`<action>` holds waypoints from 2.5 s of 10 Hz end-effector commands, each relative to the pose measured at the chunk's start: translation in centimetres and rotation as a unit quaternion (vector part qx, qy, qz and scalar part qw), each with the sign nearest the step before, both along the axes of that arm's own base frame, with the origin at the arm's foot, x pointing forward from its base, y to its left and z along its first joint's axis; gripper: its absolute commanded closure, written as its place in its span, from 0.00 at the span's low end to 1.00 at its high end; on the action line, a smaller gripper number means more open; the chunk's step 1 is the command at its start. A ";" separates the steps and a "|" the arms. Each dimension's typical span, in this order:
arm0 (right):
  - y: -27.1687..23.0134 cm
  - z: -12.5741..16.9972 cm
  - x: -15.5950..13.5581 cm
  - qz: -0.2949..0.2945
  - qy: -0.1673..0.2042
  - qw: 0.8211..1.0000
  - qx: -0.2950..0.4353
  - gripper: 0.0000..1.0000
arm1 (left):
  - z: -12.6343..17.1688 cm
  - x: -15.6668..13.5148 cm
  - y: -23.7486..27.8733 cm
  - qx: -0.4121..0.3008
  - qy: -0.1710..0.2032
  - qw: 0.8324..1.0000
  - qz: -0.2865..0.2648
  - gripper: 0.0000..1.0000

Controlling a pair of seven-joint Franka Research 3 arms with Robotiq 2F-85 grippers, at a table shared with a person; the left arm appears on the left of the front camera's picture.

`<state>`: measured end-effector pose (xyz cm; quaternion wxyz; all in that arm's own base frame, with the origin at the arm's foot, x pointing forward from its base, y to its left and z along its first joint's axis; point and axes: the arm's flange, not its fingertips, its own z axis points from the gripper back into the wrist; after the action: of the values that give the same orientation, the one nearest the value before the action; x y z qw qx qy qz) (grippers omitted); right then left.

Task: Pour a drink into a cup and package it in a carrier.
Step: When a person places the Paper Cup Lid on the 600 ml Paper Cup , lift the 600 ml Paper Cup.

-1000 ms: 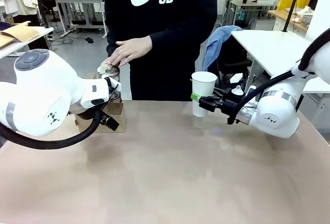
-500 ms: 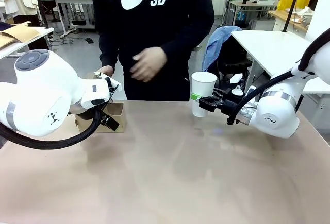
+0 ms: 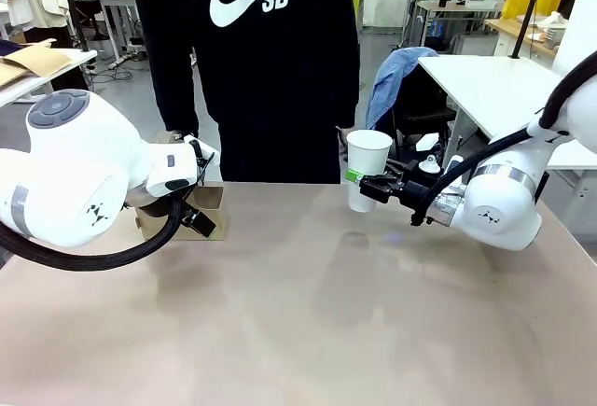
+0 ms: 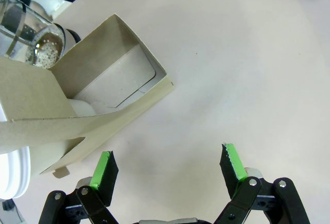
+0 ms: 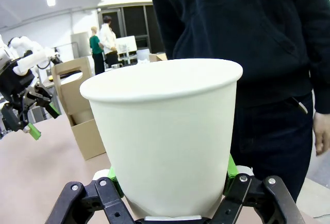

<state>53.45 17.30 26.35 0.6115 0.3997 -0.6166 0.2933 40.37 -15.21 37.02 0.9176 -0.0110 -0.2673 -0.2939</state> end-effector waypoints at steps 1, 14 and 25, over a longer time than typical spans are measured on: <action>0.2 0.5 -0.2 -0.007 -0.006 1.000 -0.001 0.20 | 0.0 0.0 0.0 -0.001 0.000 1.000 0.000 0.00; 0.2 0.5 -0.2 -0.007 -0.006 1.000 -0.001 0.20 | 0.0 0.0 0.0 -0.001 0.000 1.000 0.000 0.00; 0.2 0.5 -0.2 -0.007 -0.006 1.000 -0.001 0.20 | 0.0 0.0 0.0 -0.001 0.000 1.000 0.000 0.00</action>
<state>53.46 17.30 26.36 0.6114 0.3997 -0.6167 0.2934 40.37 -15.21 37.02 0.9176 -0.0110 -0.2673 -0.2939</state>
